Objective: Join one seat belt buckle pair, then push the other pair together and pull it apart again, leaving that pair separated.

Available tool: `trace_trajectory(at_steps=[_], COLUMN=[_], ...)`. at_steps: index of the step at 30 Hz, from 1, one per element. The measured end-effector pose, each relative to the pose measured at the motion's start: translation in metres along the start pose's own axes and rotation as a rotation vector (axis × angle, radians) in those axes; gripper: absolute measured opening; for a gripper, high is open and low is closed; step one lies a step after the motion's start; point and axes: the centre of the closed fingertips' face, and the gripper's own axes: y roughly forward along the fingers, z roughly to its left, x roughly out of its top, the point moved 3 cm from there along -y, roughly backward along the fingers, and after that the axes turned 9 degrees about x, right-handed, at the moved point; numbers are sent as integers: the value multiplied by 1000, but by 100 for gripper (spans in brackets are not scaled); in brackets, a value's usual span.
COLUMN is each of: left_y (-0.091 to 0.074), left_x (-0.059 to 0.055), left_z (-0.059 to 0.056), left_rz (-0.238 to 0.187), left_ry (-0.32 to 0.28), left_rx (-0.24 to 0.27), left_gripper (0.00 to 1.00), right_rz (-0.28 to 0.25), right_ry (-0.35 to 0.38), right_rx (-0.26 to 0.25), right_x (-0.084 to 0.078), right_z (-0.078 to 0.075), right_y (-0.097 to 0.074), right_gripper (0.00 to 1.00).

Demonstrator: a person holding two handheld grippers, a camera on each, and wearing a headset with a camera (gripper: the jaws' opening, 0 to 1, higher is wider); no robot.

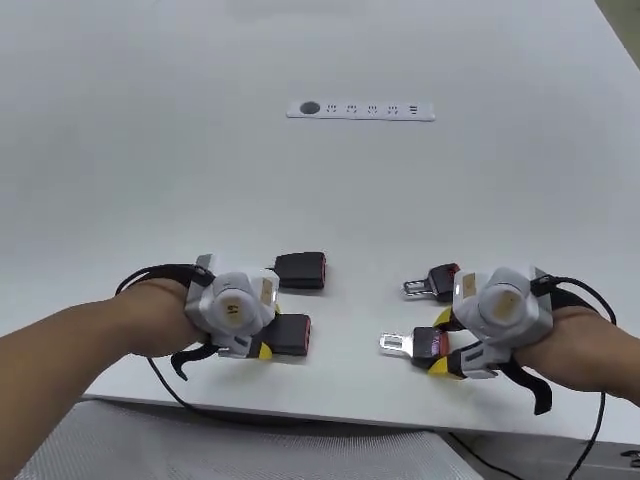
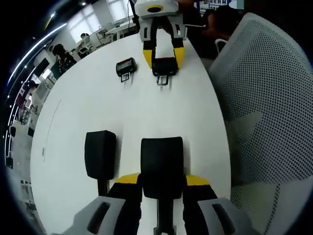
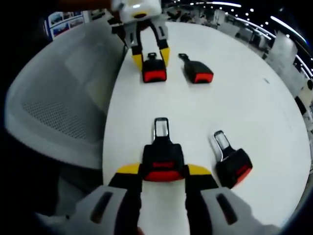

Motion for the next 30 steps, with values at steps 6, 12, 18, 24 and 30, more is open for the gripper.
trace_trajectory(at_steps=[6,12,18,24,30], left_y=[0,0,0,0,1], left_x=[-1,-1,-1,-1,-2], left_z=[1,2,2,2,3], left_rz=[-5,-9,-8,-9,8], left_ry=[-15,-10,2,2,9], left_rx=[-4,-12,-15,-15,-29], left_gripper=[32,32,32,32,32], right_rz=[7,7,11,11,4], right_ry=[-6,-5,0,0,0], right_rx=[-2,-8,-13,-13,-15], right_x=[0,0,-1,0,5], right_z=[0,0,-2,-2,-3], right_y=[0,-1,-2,-2,1], right_gripper=[33,33,33,33,33])
